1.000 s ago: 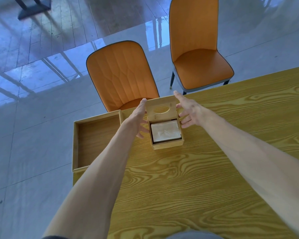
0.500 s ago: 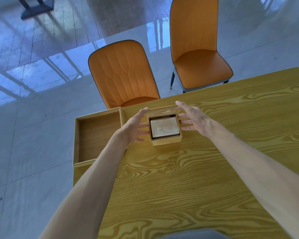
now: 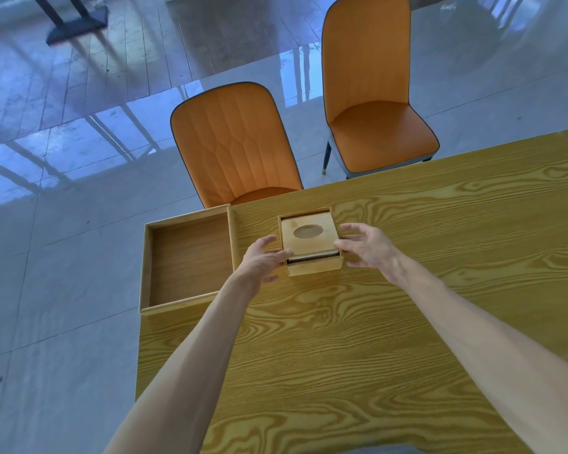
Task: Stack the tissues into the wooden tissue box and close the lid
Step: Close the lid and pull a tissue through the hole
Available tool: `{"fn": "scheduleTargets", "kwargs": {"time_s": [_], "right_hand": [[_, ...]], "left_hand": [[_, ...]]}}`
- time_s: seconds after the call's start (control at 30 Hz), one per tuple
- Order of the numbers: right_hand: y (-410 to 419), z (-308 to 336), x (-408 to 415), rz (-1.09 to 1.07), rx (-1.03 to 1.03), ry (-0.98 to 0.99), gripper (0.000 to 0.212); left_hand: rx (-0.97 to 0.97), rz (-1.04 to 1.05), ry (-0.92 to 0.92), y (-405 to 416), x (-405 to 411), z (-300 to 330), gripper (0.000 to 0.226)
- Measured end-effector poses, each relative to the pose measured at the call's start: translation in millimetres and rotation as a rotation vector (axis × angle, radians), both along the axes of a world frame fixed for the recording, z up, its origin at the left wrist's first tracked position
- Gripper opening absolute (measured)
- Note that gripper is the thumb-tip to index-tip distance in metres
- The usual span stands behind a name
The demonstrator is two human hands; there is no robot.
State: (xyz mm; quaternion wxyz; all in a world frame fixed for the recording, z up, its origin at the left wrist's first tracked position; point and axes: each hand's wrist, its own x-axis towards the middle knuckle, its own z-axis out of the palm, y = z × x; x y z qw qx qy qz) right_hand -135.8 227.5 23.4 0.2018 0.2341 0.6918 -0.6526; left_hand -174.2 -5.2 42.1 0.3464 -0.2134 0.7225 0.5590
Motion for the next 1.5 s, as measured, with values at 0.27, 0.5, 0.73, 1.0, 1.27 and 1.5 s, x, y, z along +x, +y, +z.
{"fn": "scheduleTargets", "kwargs": {"time_s": [0.27, 0.5, 0.73, 1.0, 1.27, 1.5], "right_hand": [[-6.7, -11.9, 7.1, -0.014, 0.122, 0.076, 0.047], [-6.3, -25.4, 3.1, 0.046, 0.292, 0.152, 0.048], [-14.1, -16.2, -6.4, 0.198, 0.857, 0.469, 0.037], [-57.1, 9.0, -44.4, 0.683, 1.189, 0.579, 0.033], [-61.9, 5.2, -63.3, 0.914, 1.322, 0.562, 0.023], [-59.2, -7.0, -70.2, 0.925, 1.208, 0.496, 0.010]], "left_hand": [[-0.137, -0.061, 0.136, 6.2, 3.6, -14.4, 0.064], [-0.189, -0.106, 0.185, 10.0, 2.0, -22.1, 0.068], [-0.187, -0.105, 0.173, 12.5, 0.2, -24.4, 0.073], [-0.200, -0.106, 0.205, 13.8, 2.2, -25.2, 0.071], [-0.185, -0.097, 0.215, 14.2, 2.9, -27.2, 0.067], [-0.186, -0.095, 0.211, 14.9, 3.1, -28.0, 0.068]]}}
